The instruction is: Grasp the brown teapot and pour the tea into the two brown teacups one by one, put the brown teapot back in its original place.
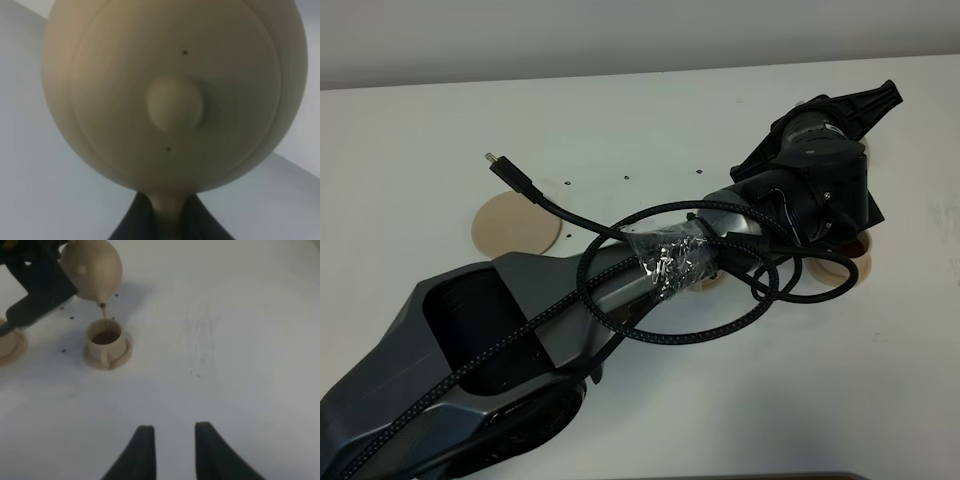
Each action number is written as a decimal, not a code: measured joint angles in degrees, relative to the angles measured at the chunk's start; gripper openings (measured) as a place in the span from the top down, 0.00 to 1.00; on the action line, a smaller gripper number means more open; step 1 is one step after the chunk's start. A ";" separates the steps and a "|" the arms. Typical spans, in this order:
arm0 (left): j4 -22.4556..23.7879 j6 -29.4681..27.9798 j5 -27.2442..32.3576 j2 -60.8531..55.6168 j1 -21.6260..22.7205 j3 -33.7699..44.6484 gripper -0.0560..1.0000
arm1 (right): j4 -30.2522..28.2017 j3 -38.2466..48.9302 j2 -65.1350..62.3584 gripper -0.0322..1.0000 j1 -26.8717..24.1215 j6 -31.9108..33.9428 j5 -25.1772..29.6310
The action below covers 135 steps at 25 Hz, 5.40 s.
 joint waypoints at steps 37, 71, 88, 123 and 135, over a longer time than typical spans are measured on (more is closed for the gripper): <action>-5.30 2.56 0.15 0.00 0.00 0.00 0.83 | 0.00 0.00 0.00 0.78 0.00 0.00 0.00; -44.70 -37.19 29.11 -1.71 0.05 -11.99 0.83 | 0.17 0.00 0.00 0.78 0.00 0.05 0.00; -54.09 -53.90 29.12 -5.52 0.05 -4.38 0.83 | 0.21 0.00 0.00 0.78 0.00 0.05 0.00; -53.28 -58.64 29.07 -8.83 -0.63 5.24 0.83 | 1.27 0.00 0.00 0.78 0.00 0.11 0.00; -45.22 -55.48 29.17 -20.91 3.49 6.75 0.83 | 1.27 0.00 0.00 0.78 0.00 0.11 0.00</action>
